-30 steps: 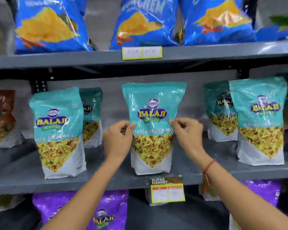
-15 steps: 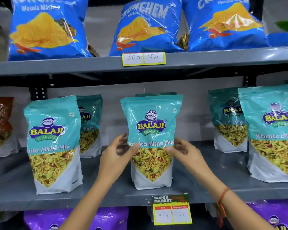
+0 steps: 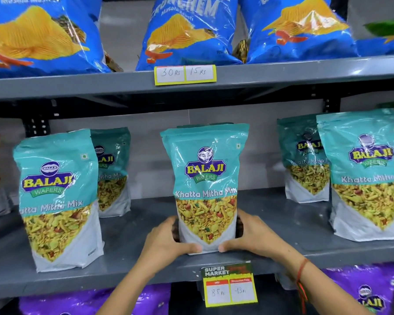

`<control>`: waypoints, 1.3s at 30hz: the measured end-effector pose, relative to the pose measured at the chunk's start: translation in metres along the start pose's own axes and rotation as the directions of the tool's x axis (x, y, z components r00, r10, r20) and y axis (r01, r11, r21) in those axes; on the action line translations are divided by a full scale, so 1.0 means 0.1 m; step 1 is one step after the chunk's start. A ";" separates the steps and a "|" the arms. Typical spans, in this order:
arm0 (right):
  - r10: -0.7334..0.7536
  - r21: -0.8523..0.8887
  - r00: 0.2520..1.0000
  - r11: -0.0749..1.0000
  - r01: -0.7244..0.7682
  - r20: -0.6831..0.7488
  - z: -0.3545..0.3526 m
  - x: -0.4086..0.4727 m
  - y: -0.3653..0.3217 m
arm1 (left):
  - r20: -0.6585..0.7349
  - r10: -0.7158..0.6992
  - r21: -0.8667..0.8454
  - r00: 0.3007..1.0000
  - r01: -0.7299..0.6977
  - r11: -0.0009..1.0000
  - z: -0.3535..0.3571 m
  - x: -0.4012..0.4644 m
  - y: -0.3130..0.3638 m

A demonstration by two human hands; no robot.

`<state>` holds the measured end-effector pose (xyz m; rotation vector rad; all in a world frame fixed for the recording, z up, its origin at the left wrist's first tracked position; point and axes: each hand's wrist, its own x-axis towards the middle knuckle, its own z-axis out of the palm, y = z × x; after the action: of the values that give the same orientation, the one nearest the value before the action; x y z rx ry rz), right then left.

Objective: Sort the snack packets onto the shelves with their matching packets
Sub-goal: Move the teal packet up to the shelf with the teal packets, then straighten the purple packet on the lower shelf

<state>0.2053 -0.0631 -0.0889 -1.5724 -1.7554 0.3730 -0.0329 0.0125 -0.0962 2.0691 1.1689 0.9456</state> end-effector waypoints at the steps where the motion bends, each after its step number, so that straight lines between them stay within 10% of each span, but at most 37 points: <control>1: 0.009 0.010 1.000 1.000 -0.009 -0.006 -0.03 0.00 0.04 | 0.002 0.005 0.003 1.000 -0.005 1.000 0.04 0.03 0.02; 19: 0.059 0.260 0.986 0.965 -0.016 -0.158 -0.02 -0.13 0.04 | -0.041 0.059 -0.011 0.997 -0.060 0.998 0.17 0.01 0.10; 24: -0.020 0.229 0.765 0.949 0.218 -0.644 0.28 -0.30 -0.31 | -0.267 0.122 -0.162 0.956 -0.170 0.972 -0.06 -0.30 0.08; 29: -0.196 0.099 0.616 0.906 0.412 -0.763 0.84 -0.56 -0.85 | -0.552 0.086 -0.220 0.830 -0.244 0.944 -0.34 -0.77 -0.10; 34: -0.344 0.093 0.759 0.880 0.466 -0.553 1.81 -0.87 -0.72 | -0.751 -0.043 -0.200 0.659 -0.165 0.966 -0.35 -1.23 -0.85; 39: 0.056 0.278 0.986 0.961 -0.011 -0.155 2.73 -0.96 0.06 | -0.598 -0.280 -0.134 0.751 0.250 0.959 -0.15 -1.63 -2.00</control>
<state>0.0215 -0.0839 -0.3114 -1.3924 -1.4843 0.4717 -0.1994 -0.0389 -0.2872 1.5180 1.6924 1.5433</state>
